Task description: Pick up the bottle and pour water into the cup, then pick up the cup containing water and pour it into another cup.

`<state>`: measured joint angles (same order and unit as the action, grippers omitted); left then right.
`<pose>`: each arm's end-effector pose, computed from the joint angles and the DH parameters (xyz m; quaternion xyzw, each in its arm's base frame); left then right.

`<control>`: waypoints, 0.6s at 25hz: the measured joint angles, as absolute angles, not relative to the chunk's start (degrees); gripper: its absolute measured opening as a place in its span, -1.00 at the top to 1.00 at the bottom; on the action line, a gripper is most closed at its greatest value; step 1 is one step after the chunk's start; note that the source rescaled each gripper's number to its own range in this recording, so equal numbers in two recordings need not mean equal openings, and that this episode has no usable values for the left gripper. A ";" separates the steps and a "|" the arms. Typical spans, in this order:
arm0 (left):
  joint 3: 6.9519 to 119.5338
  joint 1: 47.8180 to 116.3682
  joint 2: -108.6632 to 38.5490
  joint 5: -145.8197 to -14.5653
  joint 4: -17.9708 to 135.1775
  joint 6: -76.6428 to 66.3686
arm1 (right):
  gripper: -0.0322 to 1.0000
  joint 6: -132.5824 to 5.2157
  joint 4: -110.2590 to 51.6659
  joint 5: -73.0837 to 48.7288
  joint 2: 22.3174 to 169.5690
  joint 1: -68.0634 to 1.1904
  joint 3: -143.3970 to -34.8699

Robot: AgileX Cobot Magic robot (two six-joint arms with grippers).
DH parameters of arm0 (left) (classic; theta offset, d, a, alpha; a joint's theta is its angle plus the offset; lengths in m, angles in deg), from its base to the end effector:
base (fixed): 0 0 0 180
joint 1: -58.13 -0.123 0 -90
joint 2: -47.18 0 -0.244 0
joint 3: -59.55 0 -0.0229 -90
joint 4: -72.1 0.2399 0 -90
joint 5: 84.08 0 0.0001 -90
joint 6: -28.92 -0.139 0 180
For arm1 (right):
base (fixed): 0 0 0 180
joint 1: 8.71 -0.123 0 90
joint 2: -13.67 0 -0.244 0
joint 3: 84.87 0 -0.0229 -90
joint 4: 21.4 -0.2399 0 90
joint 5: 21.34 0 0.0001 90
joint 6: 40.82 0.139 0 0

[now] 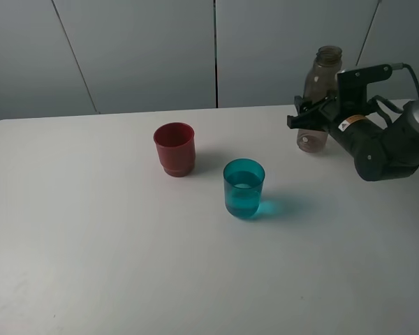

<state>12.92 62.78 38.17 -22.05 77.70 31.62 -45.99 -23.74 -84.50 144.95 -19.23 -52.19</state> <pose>0.0676 0.0065 0.2514 0.0118 0.8546 0.0155 0.5189 0.3801 0.0654 0.0560 -0.0866 0.7657 0.0216 0.6370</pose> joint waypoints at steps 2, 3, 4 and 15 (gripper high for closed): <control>12.92 62.78 38.17 -22.05 77.70 31.62 | 0.94 -45.86 -23.74 -84.63 145.94 -19.23 -52.19; 12.92 62.78 38.17 -22.05 77.70 31.62 | 0.94 -45.62 -23.74 -85.15 146.30 -19.23 -52.04; 12.92 62.78 38.17 -22.05 77.70 31.62 | 0.94 -45.15 -23.74 -85.44 146.39 -19.23 -51.98; 12.92 62.78 38.17 -22.05 77.70 31.30 | 0.27 -44.45 -21.86 -86.51 146.64 -19.01 -51.72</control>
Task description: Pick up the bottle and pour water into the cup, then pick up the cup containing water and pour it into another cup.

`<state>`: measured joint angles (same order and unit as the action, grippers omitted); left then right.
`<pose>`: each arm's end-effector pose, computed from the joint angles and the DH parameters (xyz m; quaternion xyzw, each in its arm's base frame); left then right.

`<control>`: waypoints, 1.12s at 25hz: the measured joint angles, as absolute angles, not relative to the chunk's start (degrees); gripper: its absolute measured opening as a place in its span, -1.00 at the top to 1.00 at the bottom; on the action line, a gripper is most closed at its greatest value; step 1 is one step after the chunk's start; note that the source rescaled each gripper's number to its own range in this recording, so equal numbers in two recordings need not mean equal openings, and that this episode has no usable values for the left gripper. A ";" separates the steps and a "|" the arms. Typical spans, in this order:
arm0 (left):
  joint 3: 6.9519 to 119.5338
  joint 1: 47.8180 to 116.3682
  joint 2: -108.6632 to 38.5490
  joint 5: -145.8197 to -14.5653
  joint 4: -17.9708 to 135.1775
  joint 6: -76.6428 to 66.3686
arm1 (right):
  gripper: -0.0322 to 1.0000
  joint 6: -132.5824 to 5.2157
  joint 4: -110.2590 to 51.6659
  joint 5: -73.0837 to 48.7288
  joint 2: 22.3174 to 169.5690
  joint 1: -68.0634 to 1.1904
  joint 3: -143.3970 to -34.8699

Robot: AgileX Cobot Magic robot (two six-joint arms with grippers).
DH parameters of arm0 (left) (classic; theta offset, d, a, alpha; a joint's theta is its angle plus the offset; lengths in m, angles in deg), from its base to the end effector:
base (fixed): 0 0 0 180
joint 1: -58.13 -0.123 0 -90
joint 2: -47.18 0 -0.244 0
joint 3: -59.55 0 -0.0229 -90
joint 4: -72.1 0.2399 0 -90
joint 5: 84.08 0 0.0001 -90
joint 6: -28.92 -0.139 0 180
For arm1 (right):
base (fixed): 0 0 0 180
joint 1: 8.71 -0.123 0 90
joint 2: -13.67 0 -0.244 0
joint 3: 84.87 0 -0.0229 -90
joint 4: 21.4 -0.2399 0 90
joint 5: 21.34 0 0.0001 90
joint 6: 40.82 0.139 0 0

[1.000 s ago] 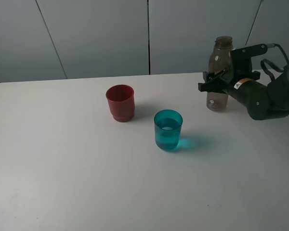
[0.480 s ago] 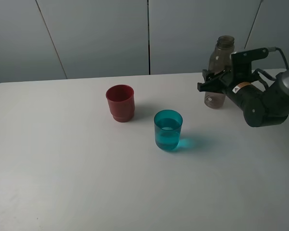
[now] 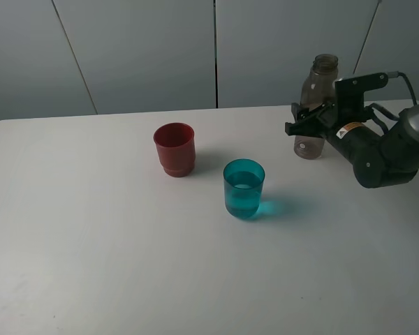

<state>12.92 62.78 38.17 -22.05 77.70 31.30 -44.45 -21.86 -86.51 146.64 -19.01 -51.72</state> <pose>0.0676 0.0065 0.2514 0.0142 0.8545 0.0170 0.5189 0.3766 0.0674 0.0476 -0.0899 0.7661 0.0353 0.6354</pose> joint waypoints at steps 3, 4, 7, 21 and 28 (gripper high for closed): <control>12.92 62.78 38.17 -22.05 77.70 31.30 | -0.89 -44.45 -21.86 -87.74 146.64 -19.01 -51.72; 12.92 62.78 38.17 -22.05 77.70 31.30 | -0.94 -44.45 -21.97 -87.86 146.64 -19.01 -51.72; 12.92 62.78 38.17 -22.05 77.70 31.40 | -0.99 -45.36 -21.97 -87.86 145.31 -19.01 -51.72; 12.92 62.78 38.17 -22.05 77.70 31.40 | -0.99 -47.69 -22.98 -72.79 121.98 -19.01 -51.51; 12.92 62.78 38.17 -22.05 77.70 31.40 | -1.00 -31.87 -7.90 -49.59 108.38 -19.13 -51.51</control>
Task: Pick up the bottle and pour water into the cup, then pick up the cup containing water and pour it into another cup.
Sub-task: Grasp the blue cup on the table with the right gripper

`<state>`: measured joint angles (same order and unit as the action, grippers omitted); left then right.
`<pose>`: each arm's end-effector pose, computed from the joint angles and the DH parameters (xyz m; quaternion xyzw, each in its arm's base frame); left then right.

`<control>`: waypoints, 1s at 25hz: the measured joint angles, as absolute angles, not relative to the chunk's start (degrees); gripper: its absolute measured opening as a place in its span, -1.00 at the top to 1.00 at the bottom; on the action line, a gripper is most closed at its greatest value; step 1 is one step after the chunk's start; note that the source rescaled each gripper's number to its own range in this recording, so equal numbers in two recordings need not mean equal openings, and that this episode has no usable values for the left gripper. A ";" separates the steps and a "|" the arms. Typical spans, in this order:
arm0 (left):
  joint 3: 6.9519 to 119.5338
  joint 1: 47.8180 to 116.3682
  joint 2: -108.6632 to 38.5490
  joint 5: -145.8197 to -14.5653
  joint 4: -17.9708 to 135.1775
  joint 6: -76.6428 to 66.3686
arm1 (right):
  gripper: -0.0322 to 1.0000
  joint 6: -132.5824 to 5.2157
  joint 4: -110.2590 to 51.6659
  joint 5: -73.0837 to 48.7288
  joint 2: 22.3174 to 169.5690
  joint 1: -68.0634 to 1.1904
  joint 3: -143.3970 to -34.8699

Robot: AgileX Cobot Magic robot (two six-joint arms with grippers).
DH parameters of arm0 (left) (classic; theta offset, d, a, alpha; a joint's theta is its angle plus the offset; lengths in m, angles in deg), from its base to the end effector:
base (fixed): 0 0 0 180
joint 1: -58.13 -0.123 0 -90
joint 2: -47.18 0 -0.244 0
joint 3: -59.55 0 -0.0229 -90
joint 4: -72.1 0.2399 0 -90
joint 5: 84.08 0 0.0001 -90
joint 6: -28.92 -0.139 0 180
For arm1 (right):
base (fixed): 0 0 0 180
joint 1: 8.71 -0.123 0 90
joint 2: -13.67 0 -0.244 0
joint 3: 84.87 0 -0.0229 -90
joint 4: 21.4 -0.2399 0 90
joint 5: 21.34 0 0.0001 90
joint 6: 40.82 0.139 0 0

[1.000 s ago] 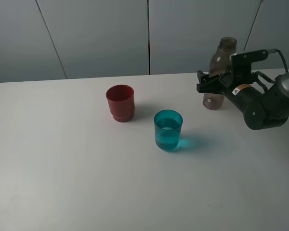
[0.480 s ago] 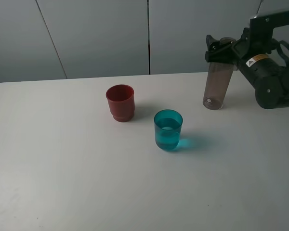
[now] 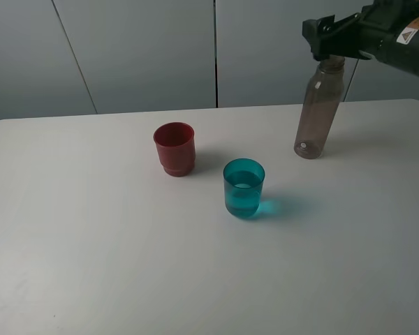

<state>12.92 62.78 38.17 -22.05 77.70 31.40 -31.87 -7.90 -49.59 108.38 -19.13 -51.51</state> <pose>0.0676 0.0065 0.2514 0.0135 0.8546 0.0165 0.5189 0.3502 0.0800 0.2110 -0.1248 0.7582 0.0838 0.6345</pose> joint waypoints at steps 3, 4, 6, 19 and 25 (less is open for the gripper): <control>12.92 62.78 38.17 -22.05 77.70 31.40 | -1.00 -24.66 -5.69 -41.39 103.61 -20.72 -50.49; 12.92 62.78 38.17 -22.05 77.70 31.40 | -1.00 -24.65 -6.29 -39.72 101.93 -21.29 -49.45; 12.92 62.78 38.17 -22.05 77.70 31.40 | -1.00 -26.59 -8.85 -38.54 99.19 -22.66 -45.87; 12.92 62.78 38.17 -22.05 77.70 31.51 | -1.00 -38.62 -23.51 -55.86 94.64 -38.65 -21.89; 12.92 62.78 38.17 -22.05 77.70 31.51 | -1.00 -43.10 -23.38 -56.67 96.80 -38.89 -17.51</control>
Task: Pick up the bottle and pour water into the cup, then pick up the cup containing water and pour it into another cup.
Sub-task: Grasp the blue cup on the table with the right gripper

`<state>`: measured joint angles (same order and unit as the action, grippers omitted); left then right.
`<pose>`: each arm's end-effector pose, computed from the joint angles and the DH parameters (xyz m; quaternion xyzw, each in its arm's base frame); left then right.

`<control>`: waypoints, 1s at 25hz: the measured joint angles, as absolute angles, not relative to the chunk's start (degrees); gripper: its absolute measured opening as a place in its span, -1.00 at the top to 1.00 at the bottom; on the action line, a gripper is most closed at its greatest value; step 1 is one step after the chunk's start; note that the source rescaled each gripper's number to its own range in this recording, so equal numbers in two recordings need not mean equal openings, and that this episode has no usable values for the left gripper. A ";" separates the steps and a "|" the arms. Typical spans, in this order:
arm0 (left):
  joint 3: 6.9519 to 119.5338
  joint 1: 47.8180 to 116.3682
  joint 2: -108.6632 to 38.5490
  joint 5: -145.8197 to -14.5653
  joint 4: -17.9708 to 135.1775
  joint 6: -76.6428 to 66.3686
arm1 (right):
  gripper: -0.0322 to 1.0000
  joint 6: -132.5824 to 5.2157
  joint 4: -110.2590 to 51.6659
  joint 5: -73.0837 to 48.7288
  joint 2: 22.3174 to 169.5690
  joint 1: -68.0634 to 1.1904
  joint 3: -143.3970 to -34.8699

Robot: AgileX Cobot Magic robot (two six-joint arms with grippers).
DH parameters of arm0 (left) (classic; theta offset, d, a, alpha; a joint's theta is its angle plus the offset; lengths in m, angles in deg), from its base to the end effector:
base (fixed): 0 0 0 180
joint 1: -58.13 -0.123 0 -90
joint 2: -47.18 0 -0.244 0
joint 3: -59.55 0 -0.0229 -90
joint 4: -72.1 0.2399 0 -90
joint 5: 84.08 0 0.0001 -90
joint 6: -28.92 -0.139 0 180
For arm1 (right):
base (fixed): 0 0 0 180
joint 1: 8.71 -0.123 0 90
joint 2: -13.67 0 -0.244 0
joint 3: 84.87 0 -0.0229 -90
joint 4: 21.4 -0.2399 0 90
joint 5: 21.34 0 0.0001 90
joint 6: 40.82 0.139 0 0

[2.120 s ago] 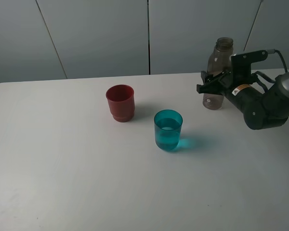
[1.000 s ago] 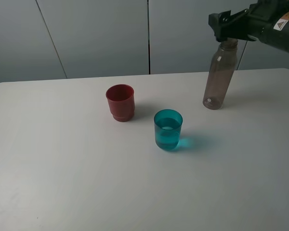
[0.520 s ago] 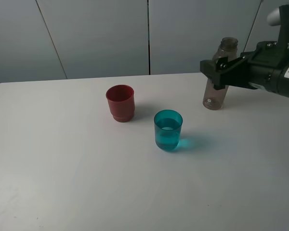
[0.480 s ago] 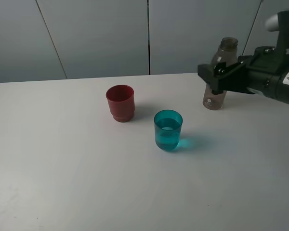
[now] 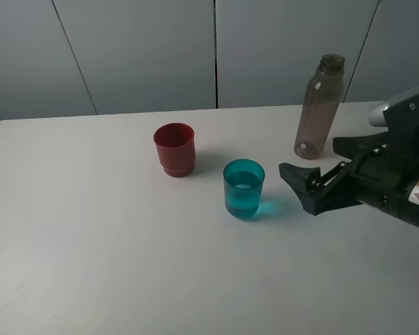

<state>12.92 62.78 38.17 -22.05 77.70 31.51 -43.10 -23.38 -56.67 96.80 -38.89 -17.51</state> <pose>0.0676 0.0065 0.2514 0.0126 0.8546 0.0160 0.5189 0.2042 0.1156 0.1085 -0.2193 0.8152 0.1284 0.5204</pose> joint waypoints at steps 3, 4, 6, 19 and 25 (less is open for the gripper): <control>12.92 62.78 38.17 -22.05 77.70 31.51 | -1.00 -43.91 -22.87 -61.14 100.06 -38.89 -15.41; 12.92 62.78 38.17 -22.05 77.70 31.51 | -1.00 -44.36 -22.36 -63.51 101.38 -38.89 -14.79; 12.92 62.78 38.17 -22.05 77.70 31.51 | -1.00 -44.74 -20.88 -67.01 103.95 -38.89 -13.90; 12.92 62.78 38.17 -22.05 77.70 31.51 | -1.00 -46.06 -13.76 -88.89 127.61 -38.89 -14.23; 12.92 62.78 38.17 -22.05 77.70 31.51 | -1.00 -45.48 -9.88 -90.04 132.96 -37.95 -21.32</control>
<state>12.92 62.78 38.17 -22.05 77.70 31.51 -45.48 -9.88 -90.04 132.96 -37.95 -21.32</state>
